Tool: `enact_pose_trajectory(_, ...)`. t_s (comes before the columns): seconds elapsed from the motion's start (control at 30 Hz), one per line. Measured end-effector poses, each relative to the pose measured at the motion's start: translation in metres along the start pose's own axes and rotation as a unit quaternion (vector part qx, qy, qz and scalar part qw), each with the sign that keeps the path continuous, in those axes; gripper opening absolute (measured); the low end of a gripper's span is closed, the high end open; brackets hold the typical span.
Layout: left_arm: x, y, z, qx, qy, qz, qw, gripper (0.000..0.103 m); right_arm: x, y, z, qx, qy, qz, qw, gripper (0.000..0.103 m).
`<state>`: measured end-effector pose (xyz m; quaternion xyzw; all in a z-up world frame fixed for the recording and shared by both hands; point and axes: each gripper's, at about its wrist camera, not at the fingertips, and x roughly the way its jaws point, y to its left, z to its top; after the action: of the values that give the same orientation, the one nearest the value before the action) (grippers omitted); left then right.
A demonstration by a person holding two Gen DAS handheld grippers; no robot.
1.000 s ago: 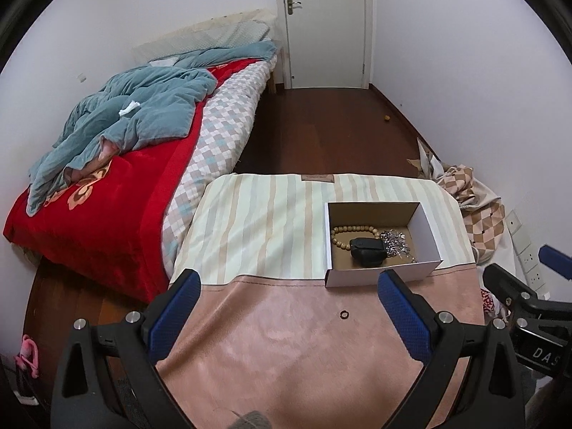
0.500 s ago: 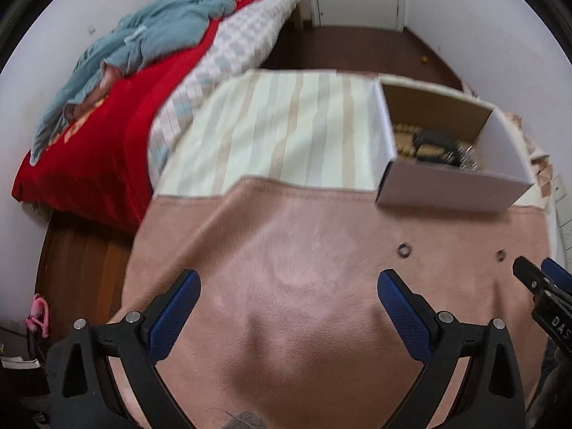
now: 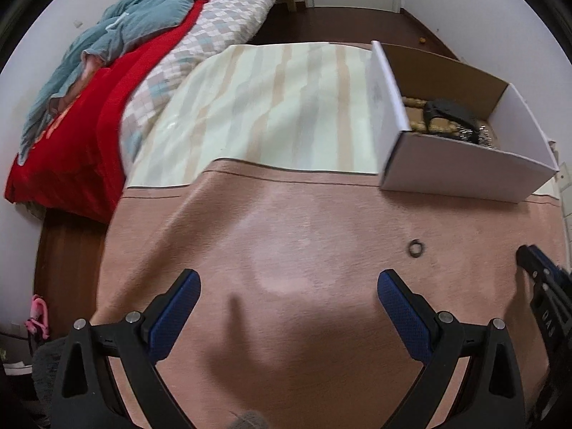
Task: Organize jewelry
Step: 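Move both grippers back toward the small black rings on the cloth, then pinch a small black ring with the left gripper while the right gripper pinches the other black ring, then carry the black ring with the left gripper over the box while the right gripper carries its ring there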
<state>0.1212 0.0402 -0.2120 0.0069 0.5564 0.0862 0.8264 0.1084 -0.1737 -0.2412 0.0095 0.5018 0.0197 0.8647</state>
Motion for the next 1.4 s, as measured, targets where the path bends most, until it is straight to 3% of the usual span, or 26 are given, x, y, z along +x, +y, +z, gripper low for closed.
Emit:
enact_pose_trajectory(0.27, 0.008, -0.039, 0.008, 0.019, 0.005, -0.062, 0.9979, 0.100, -0.028, -0.023, 0.002, 0.034, -0.012, 0.008, 0.999, 0.013)
enact_pose_trajectory(0.37, 0.011, -0.052, 0.009, 0.032, -0.003, -0.073, 0.9968, 0.083, -0.032, -0.028, 0.003, 0.035, -0.013, 0.004, 0.999, 0.013)
enact_pose_trajectory(0.5, 0.017, -0.061, 0.007, 0.039, 0.005, -0.083, 0.9957, 0.041, -0.032, -0.034, 0.003, 0.041, -0.010, -0.001, 0.999, 0.013)
enact_pose_trajectory(0.73, 0.011, -0.069, 0.003, 0.057, -0.009, -0.086, 0.9946, 0.010, -0.035, -0.036, 0.005, 0.044, -0.013, -0.002, 0.999, 0.013)
enact_pose_trajectory(1.13, -0.018, -0.060, 0.005, 0.056, -0.039, -0.103, 0.9923, 0.010, -0.059, -0.025, 0.015, 0.044, -0.037, 0.017, 0.998, 0.013)
enact_pose_trajectory(1.4, -0.063, -0.046, 0.045, 0.041, -0.067, -0.149, 0.9857, 0.010, -0.091, -0.017, 0.046, 0.047, -0.065, 0.058, 0.995, 0.013)
